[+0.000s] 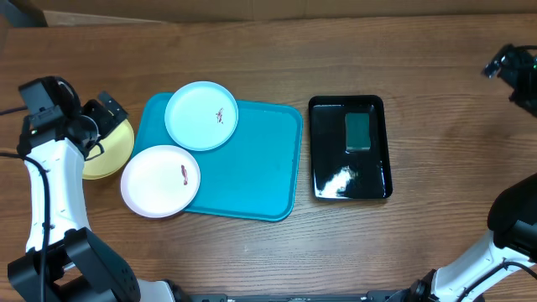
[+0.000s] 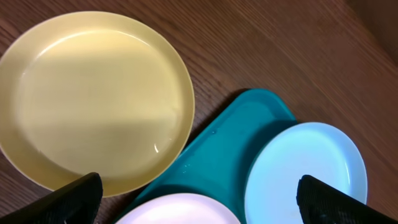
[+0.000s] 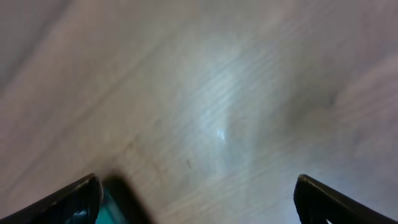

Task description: Clean dirty plates on tray and stack at the side

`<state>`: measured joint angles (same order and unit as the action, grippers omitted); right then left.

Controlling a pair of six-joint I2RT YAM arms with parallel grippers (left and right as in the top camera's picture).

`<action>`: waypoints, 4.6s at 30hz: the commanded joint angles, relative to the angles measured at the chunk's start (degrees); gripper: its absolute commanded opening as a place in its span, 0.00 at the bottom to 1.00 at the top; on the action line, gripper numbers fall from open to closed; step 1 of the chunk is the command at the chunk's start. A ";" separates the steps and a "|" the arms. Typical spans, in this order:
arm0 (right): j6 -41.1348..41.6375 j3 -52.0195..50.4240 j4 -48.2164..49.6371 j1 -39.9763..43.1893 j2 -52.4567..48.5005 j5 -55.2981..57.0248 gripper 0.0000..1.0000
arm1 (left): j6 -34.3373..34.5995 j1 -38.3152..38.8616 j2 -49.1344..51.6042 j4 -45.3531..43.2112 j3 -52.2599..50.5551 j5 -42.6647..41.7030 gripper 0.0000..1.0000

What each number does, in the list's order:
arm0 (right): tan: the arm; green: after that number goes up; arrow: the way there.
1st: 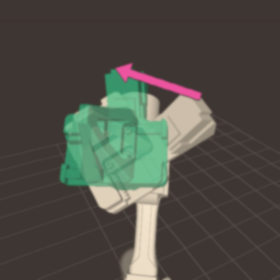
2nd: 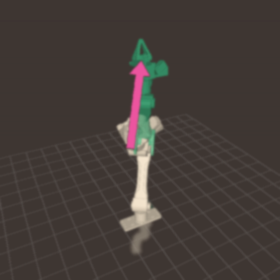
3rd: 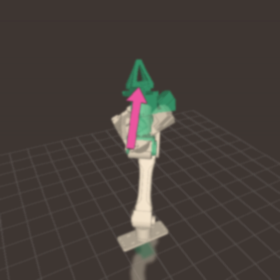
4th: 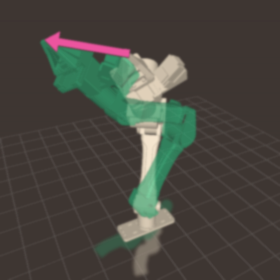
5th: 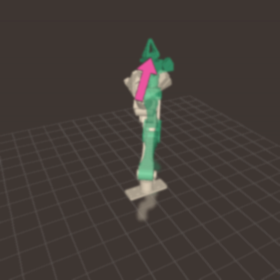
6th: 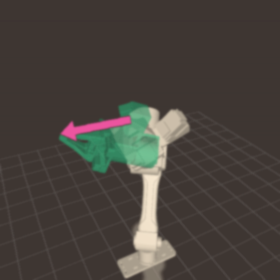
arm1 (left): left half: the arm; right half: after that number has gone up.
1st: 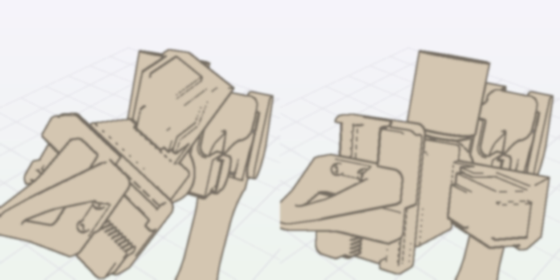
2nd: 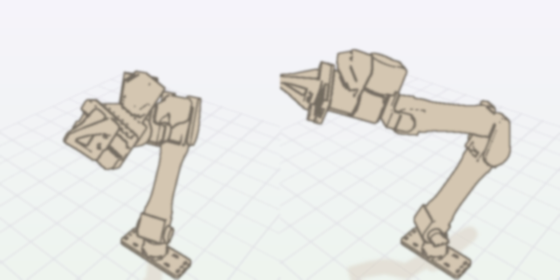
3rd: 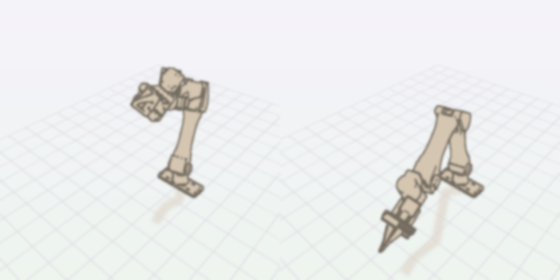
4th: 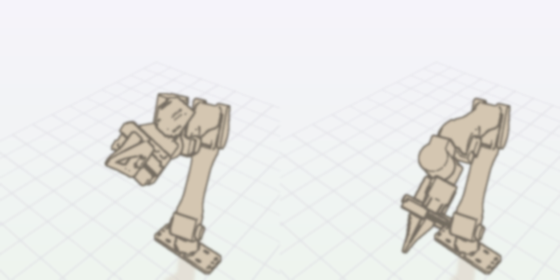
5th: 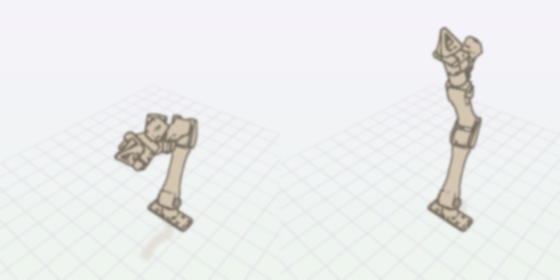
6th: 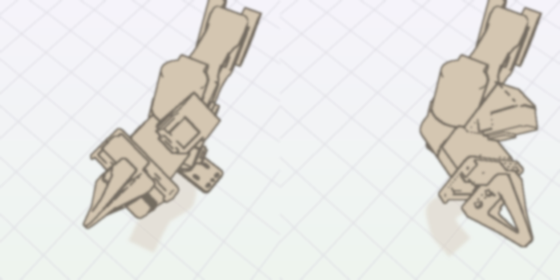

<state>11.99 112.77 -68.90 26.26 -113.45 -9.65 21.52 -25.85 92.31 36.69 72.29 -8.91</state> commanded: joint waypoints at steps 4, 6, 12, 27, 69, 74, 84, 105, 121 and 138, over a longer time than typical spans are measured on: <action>0.02 0.87 -1.22 -0.22 0.39 -6.27 1.00 | 0.79 0.37 0.28 1.27 0.17 -1.16 1.00; -2.10 0.90 -3.19 -0.63 0.68 -12.48 0.92 | 0.79 0.37 0.28 1.27 0.17 -1.16 1.00; -5.01 1.01 -12.04 -7.39 6.05 -22.36 0.73 | 0.79 0.37 0.28 1.25 0.17 -1.16 1.00; 9.46 -5.42 -27.21 -48.63 12.83 -4.28 0.48 | 0.79 0.37 0.28 1.25 0.17 -1.16 1.00; -28.06 -40.09 23.34 -86.38 7.87 10.73 0.49 | 0.79 0.37 0.28 1.25 0.17 -1.16 1.00; -27.96 -40.09 23.63 -86.38 6.38 8.90 0.49 | 0.79 0.37 0.28 1.25 0.17 -1.16 1.00; -27.85 -40.09 25.79 -87.03 2.29 8.90 0.41 | 0.79 0.37 0.28 1.25 0.17 -1.16 1.00; -27.89 -40.09 24.28 -87.01 2.19 8.92 0.22 | 0.79 0.37 0.28 1.25 0.17 -1.16 1.00; -27.89 -40.39 24.63 -86.90 0.48 10.08 0.04 | 0.79 0.37 0.28 1.25 0.17 -1.16 1.00; -28.35 -40.39 20.09 -85.02 0.48 16.26 0.04 | 0.79 0.37 0.28 1.25 0.17 -1.16 1.00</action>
<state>-18.09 73.52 -47.70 -60.99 -111.70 4.45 21.52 -25.85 92.31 37.98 72.29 -9.45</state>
